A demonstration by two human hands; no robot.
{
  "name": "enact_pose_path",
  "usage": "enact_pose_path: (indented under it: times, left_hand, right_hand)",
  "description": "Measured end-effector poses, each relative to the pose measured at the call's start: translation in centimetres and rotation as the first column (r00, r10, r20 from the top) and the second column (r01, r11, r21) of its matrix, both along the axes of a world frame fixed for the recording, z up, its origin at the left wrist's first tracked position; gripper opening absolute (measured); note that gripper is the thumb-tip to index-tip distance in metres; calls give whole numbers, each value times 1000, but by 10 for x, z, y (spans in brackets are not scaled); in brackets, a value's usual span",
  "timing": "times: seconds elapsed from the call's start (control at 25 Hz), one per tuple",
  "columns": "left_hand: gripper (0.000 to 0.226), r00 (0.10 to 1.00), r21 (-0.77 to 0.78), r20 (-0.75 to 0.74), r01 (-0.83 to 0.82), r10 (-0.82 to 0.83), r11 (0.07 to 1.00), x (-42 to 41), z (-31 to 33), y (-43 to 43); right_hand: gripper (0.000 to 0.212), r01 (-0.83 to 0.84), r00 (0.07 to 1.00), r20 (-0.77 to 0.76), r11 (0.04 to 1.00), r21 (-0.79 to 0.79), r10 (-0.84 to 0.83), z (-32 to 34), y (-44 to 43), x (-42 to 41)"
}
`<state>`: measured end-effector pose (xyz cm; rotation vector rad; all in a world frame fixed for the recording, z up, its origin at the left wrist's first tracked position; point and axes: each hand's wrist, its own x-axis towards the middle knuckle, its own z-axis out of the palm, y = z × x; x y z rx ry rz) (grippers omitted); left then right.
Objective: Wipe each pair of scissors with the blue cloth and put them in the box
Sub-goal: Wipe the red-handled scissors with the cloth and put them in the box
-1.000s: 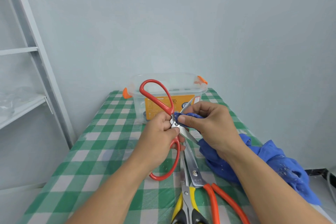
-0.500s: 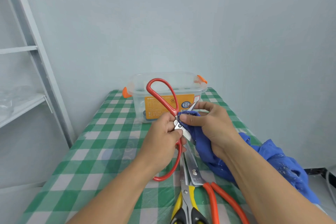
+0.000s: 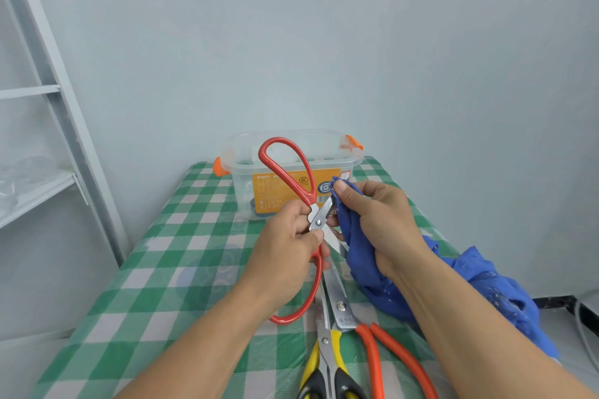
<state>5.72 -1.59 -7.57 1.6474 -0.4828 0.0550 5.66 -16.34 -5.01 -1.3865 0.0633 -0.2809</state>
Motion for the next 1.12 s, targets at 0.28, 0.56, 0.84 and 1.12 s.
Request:
enact_pose_path:
  times: [0.28,0.56,0.84,1.12]
  left_hand:
    - [14,999,6,-49,-6,6,1000,8,2,8]
    - [13,999,3,-40,-12,12,1000,9,-1,9]
    - [15,999,4,-35,-7,7,1000,10,-4,6]
    - [13,1000,77,-28,14,-11,997,7,0,5]
  right_hand:
    - [25,87,992,86,996,31,-90,-2,-5,4]
    - [20,15,994,114,991,-132,0,-8,-6,3]
    - [17,-82,992,82,987,-141,94,-11,1,5]
    - [16,-122,992,22,991,47,121,-13,-3,8]
